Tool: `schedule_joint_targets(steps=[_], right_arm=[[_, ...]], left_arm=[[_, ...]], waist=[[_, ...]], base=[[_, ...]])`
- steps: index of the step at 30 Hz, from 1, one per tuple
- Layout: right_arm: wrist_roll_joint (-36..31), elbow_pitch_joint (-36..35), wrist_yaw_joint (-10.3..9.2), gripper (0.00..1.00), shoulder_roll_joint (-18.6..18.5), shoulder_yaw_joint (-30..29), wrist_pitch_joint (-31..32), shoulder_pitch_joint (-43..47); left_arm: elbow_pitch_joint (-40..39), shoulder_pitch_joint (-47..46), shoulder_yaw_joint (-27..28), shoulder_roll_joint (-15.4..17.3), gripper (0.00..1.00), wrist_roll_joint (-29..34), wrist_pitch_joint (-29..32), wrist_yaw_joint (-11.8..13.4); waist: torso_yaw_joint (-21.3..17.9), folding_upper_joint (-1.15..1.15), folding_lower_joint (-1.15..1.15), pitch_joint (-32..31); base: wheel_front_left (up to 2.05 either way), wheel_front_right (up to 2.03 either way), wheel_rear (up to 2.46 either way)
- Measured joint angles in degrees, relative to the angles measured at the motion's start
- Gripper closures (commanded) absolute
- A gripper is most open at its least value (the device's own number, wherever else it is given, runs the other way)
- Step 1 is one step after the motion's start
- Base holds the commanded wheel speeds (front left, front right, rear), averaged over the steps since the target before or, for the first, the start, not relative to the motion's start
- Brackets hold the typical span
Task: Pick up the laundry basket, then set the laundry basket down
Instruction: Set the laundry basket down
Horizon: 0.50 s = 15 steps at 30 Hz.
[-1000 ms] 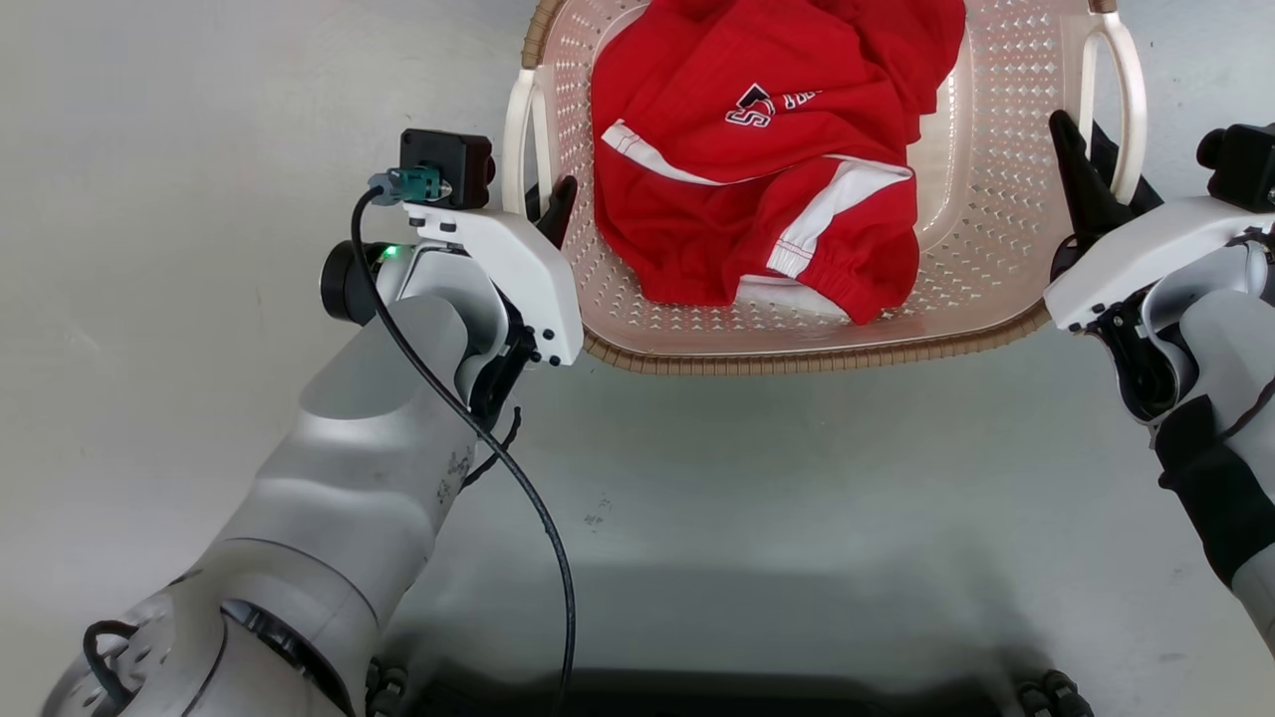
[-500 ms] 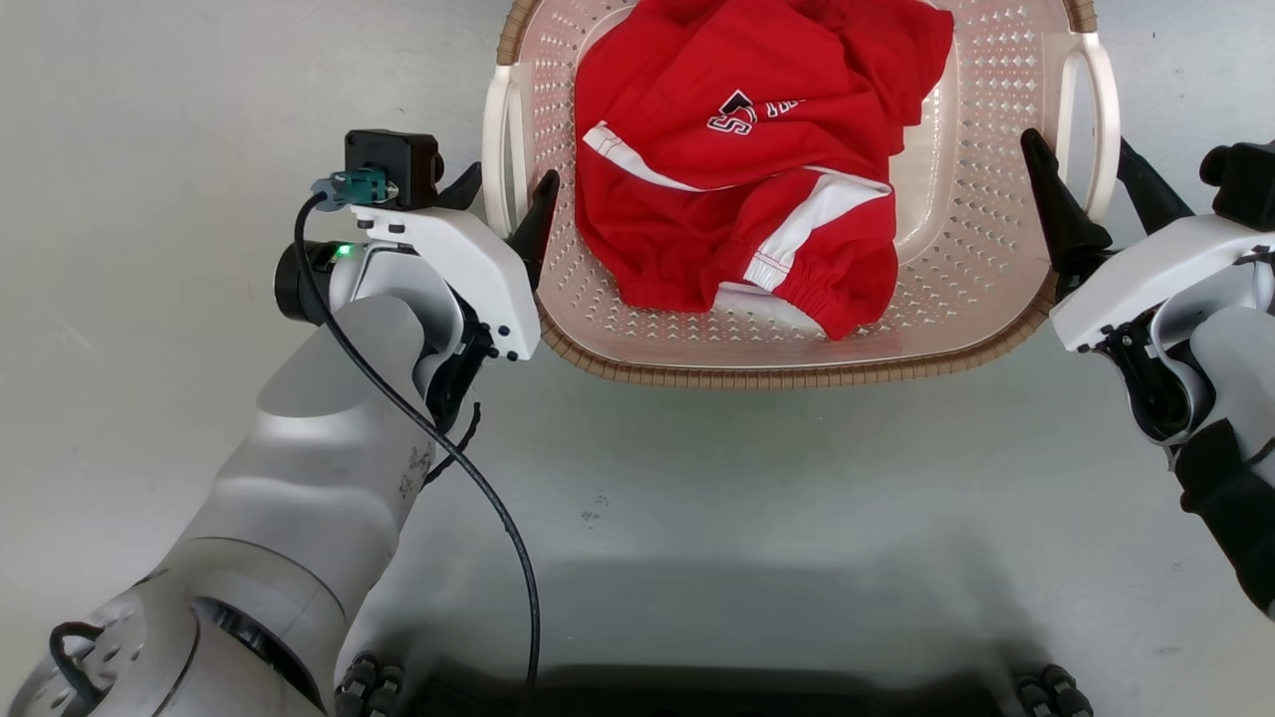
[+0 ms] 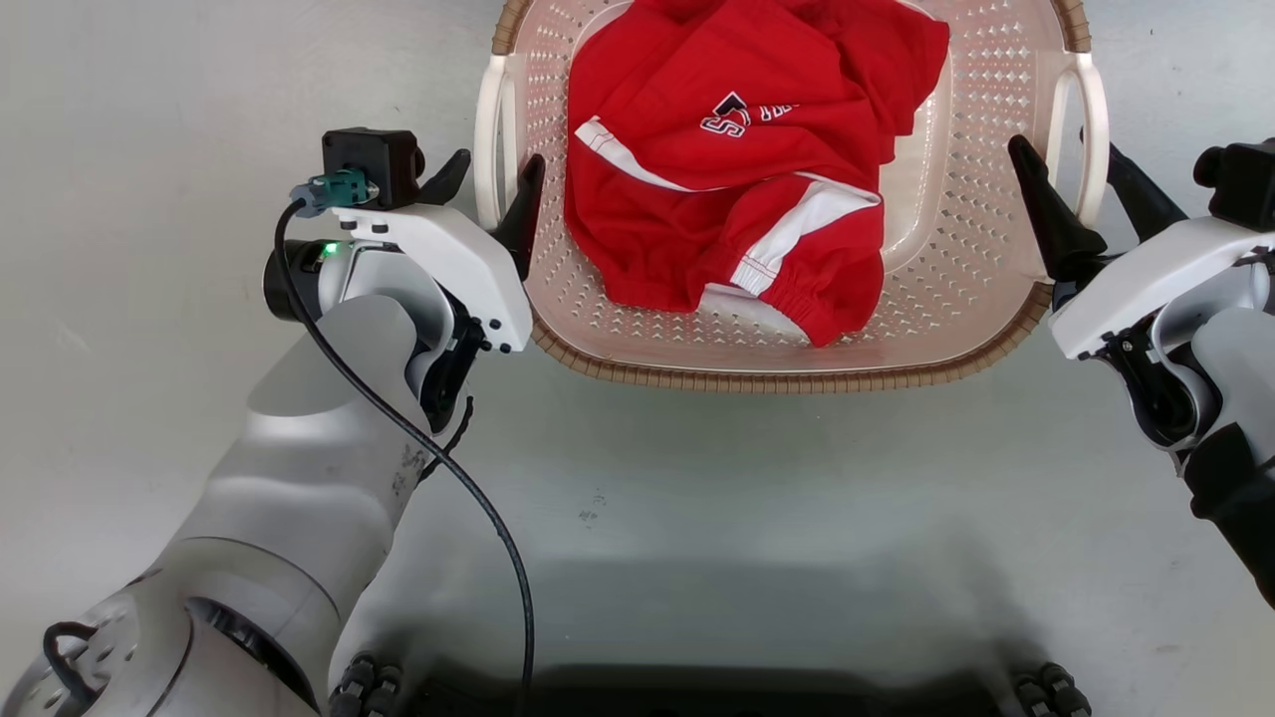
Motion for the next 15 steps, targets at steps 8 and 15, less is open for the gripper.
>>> schedule_joint_targets(steps=[8,15], right_arm=[[0.89,0.04,0.00,0.00,0.02,0.81,-0.03,-1.45],[0.89,0.21,0.00,0.00,0.44,0.88,-0.03,-1.62]], left_arm=[[0.02,0.01,-0.67,0.03,0.00,-1.24,-0.37,0.14],[0.04,0.01,-1.21,0.29,0.00,-1.99,-0.62,0.14]], waist=[[-0.04,0.00,0.00,-0.48],[-0.30,0.00,0.00,-0.96]], base=[[0.00,0.00,0.00],[0.00,0.00,0.00]])
